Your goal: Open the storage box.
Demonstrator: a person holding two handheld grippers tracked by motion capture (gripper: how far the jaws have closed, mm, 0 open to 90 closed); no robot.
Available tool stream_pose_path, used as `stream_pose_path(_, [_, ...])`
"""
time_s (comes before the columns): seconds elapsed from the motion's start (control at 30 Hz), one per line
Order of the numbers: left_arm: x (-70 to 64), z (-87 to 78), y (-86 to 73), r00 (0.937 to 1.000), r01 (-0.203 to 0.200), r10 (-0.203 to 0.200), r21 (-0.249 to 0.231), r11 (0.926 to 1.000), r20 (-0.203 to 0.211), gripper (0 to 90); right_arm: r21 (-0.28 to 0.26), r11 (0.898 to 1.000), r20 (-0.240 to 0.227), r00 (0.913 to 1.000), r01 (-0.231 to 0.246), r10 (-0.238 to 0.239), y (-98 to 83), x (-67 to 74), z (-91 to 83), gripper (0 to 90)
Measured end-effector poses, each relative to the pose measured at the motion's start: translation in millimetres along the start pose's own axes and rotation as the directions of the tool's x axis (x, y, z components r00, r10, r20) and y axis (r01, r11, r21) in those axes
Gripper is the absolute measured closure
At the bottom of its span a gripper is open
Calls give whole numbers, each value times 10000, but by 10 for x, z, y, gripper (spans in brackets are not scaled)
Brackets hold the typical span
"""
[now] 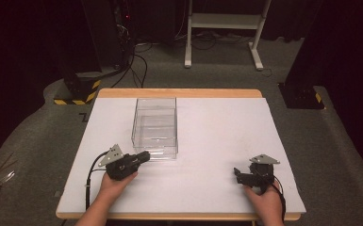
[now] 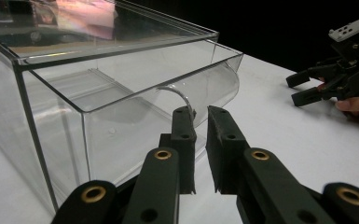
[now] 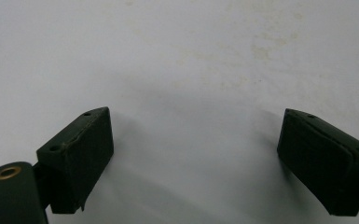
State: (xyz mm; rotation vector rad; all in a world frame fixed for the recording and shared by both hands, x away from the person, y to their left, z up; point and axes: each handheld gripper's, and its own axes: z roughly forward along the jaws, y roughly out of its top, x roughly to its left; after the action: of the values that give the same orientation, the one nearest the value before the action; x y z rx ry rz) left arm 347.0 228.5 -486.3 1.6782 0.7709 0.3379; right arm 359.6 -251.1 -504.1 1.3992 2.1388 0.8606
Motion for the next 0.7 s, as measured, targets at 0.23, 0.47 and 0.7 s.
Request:
stream_pose_path(0.23, [-36,-40,-20,9999,-38,38,-10,10000,114,820,-2,10000,-2,10000,0,0,0,0,0,107])
stream_pose_path(0.47, [-76,-78,-38,9998,-2,2,9,10000,216,823,-2,10000,0,10000,4,-4,0,0,0,107])
stream_pose_path(0.7, [-125,-118,-59,9995,27,-28,29,10000,318,825,-4,10000,0,10000,3,-3,0,0,0,107])
